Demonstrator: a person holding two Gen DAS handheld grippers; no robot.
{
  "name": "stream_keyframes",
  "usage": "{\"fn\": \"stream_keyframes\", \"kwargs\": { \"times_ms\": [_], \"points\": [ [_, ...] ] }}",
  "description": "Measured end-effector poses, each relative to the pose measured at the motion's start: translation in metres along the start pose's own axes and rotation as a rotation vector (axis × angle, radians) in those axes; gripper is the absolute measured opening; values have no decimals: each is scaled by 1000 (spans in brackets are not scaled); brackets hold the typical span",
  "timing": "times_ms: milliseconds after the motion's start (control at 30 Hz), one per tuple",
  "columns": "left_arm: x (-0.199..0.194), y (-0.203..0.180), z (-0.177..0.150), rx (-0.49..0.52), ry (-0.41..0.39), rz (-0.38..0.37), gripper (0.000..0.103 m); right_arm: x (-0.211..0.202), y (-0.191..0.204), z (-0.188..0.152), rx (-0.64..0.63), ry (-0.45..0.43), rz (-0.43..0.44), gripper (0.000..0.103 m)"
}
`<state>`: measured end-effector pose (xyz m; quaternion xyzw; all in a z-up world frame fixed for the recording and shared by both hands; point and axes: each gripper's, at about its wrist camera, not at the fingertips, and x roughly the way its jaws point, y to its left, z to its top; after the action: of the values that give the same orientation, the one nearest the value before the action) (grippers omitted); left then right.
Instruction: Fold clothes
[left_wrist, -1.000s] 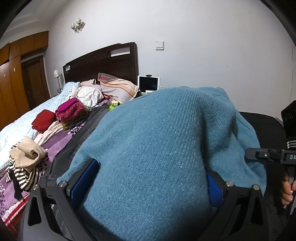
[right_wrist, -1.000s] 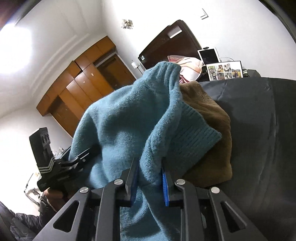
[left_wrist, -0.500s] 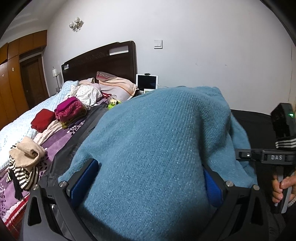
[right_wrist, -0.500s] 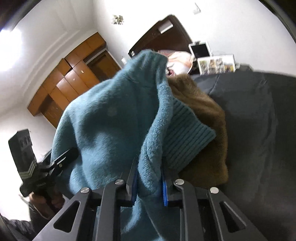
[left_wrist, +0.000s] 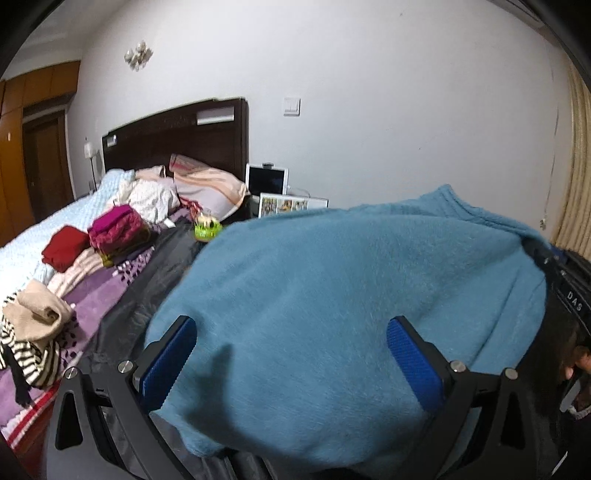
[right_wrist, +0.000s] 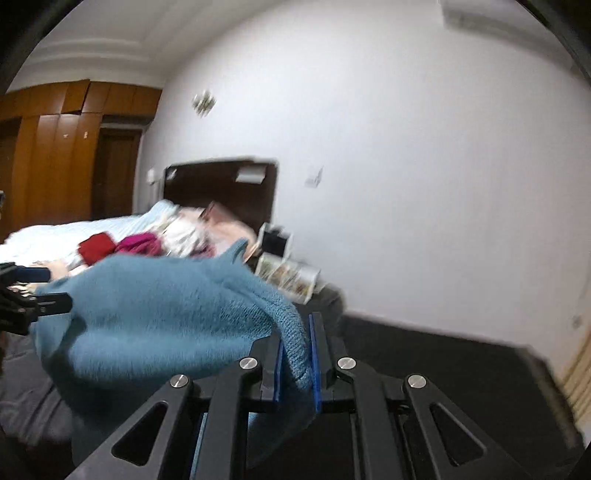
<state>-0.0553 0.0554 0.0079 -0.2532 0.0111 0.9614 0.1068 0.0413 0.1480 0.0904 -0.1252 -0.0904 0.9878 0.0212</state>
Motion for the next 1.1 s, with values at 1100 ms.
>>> {"fn": "stream_keyframes", "kwargs": {
  "times_ms": [1100],
  "points": [
    [30, -112, 74, 331, 107, -499, 103, -235, -76, 6, 35, -564, -481, 12]
  ]
}}
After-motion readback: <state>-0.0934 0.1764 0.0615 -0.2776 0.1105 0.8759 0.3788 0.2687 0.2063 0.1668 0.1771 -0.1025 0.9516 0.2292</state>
